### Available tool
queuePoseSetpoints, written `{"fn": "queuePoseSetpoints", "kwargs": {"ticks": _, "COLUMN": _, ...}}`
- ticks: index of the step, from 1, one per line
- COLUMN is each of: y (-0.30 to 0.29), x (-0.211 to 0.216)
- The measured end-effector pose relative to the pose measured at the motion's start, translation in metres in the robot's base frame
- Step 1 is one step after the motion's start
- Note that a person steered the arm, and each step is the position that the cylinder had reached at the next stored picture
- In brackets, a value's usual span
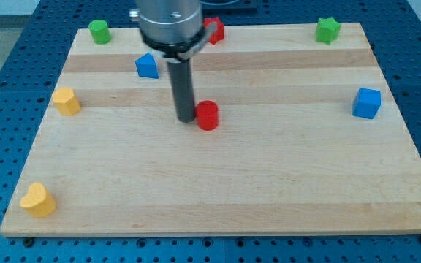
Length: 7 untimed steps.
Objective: Slide the blue triangle to the bottom center of the board
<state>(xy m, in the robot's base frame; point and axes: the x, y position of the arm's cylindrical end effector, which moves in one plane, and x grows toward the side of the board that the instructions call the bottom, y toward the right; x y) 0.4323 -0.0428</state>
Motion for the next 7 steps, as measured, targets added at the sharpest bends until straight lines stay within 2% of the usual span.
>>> {"fn": "queuePoseSetpoints", "kwargs": {"ticks": 1, "y": 0.032, "x": -0.004}}
{"fn": "queuePoseSetpoints", "kwargs": {"ticks": 2, "y": 0.048, "x": -0.028}}
{"fn": "queuePoseSetpoints", "kwargs": {"ticks": 4, "y": 0.049, "x": -0.100}}
{"fn": "queuePoseSetpoints", "kwargs": {"ticks": 6, "y": 0.023, "x": -0.163}}
{"fn": "queuePoseSetpoints", "kwargs": {"ticks": 7, "y": -0.006, "x": -0.177}}
